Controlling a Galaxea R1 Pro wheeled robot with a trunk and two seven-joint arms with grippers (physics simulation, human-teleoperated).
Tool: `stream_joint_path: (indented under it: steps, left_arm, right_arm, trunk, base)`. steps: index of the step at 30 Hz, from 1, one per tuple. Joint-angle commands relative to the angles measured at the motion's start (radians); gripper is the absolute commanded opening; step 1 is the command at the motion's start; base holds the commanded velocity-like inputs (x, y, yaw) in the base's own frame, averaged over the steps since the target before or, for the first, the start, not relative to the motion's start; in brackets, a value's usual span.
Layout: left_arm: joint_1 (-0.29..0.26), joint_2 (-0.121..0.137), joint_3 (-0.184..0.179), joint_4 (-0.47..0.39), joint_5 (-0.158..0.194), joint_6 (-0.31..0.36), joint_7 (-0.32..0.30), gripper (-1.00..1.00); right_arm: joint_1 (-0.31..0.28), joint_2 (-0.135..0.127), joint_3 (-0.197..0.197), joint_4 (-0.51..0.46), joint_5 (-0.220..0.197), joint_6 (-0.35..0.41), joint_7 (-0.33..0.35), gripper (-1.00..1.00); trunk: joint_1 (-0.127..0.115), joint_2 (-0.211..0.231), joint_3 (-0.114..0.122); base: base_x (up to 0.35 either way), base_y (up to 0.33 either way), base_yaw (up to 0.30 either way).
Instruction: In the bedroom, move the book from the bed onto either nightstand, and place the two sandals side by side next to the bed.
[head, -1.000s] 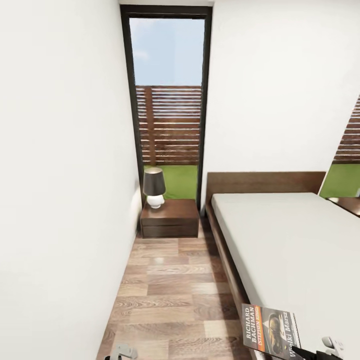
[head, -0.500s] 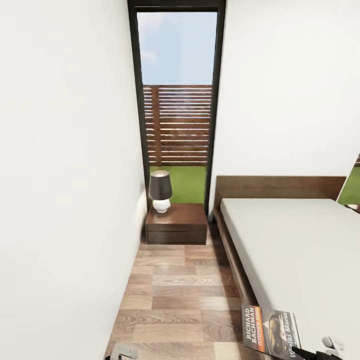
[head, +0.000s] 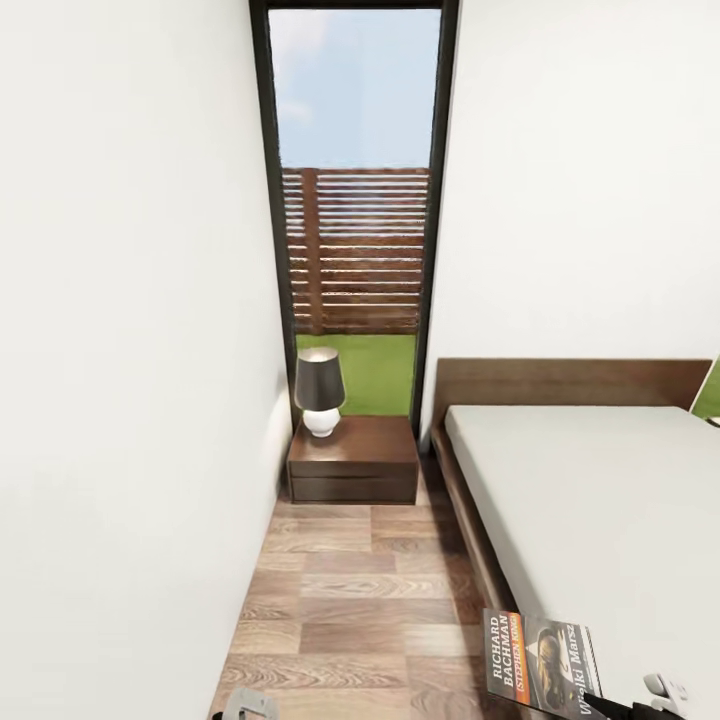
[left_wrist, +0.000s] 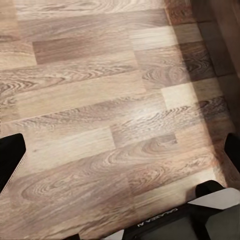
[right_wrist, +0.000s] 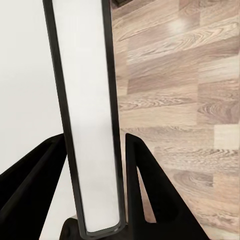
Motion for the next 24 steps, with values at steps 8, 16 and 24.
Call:
stream_joint_path:
  steps: [8, 16, 24]
  left_arm:
    - [0.0, -0.001, 0.008, 0.001, -0.01, -0.004, -0.002, 1.0]
    - [0.0, -0.001, 0.008, 0.001, -0.01, -0.004, -0.002, 1.0]
    - [0.0, -0.001, 0.008, 0.001, -0.01, -0.004, -0.002, 1.0]
  right_arm:
    - [-0.001, 0.0, 0.002, 0.0, -0.009, 0.001, 0.002, -1.0]
    - [-0.001, 0.0, 0.002, 0.0, -0.009, 0.001, 0.002, -1.0]
    - [-0.001, 0.0, 0.002, 0.0, -0.009, 0.001, 0.002, -1.0]
  trunk:
    - [0.001, -0.001, 0.0]
    - [0.001, -0.001, 0.0]
    - [0.001, -0.001, 0.0]
  base:
    - [0.333, 0.0, 0.0]
    - [0.333, 0.0, 0.0]
    - [0.333, 0.0, 0.0]
